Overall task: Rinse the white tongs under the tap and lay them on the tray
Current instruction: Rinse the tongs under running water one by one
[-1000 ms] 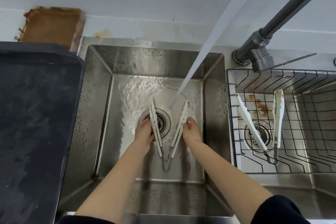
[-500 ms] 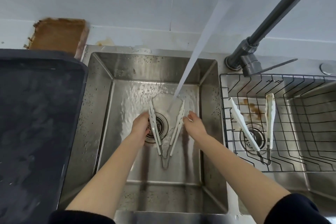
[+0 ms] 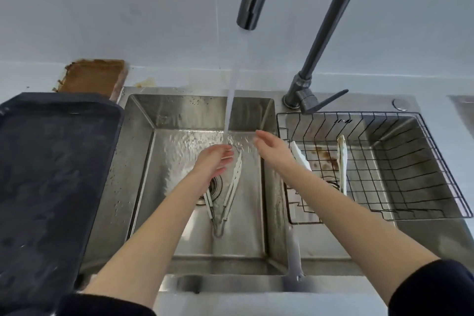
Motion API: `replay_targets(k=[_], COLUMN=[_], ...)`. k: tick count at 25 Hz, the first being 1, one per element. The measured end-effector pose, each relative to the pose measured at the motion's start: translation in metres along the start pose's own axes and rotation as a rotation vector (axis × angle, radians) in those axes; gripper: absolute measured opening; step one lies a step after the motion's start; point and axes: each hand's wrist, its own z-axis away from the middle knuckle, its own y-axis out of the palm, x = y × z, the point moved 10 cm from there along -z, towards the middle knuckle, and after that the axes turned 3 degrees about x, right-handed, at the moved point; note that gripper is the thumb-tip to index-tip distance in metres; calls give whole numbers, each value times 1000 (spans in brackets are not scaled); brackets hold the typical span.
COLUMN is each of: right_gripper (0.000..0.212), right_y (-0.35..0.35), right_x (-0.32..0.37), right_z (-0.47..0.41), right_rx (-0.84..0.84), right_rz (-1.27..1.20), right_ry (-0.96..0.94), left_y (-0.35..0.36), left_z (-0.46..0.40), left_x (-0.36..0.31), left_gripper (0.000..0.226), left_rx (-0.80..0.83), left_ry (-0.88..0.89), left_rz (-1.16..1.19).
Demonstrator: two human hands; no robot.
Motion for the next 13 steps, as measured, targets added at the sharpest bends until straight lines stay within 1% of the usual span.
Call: replay_targets(k=[3, 7, 10, 13], right_gripper=[44, 40, 40, 39], right_y=[-30, -86, -129, -161], right_x=[5, 3, -13, -42], right_z=[13, 28, 35, 37], right_rx=[-47, -197, -283, -312], right_rz=[-1, -3, 72, 140], right_ry=[-68, -108, -70, -3], left_y=[35, 85, 123, 154], left_z=[16, 32, 37, 33], left_x=[-29, -58, -64, -55], left_gripper=[23, 30, 32, 36], left_rx=[31, 75, 148, 183], left_ry=[115, 186, 206, 210], left_rz=[-22, -81, -200, -365])
